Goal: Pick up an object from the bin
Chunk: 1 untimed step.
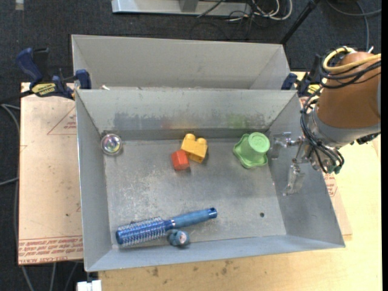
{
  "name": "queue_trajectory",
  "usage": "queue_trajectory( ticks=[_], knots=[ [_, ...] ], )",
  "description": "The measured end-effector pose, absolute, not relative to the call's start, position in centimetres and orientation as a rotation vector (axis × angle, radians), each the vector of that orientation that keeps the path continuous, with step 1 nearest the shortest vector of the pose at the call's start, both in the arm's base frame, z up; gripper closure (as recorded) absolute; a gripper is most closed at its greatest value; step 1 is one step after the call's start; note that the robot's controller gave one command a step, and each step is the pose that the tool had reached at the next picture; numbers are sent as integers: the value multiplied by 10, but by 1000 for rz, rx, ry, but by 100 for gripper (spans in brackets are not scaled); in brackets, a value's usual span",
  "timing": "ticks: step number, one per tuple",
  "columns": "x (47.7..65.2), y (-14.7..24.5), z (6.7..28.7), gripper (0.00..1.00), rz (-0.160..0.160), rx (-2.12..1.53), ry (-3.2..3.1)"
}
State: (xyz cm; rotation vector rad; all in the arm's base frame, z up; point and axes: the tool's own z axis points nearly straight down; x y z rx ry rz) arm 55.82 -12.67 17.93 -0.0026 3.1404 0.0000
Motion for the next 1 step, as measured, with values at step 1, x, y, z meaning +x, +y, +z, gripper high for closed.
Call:
queue_trajectory(
  ticks=[1],
  knots=[
    [609, -37, 142, 0, 8, -45, 3137]
  ],
)
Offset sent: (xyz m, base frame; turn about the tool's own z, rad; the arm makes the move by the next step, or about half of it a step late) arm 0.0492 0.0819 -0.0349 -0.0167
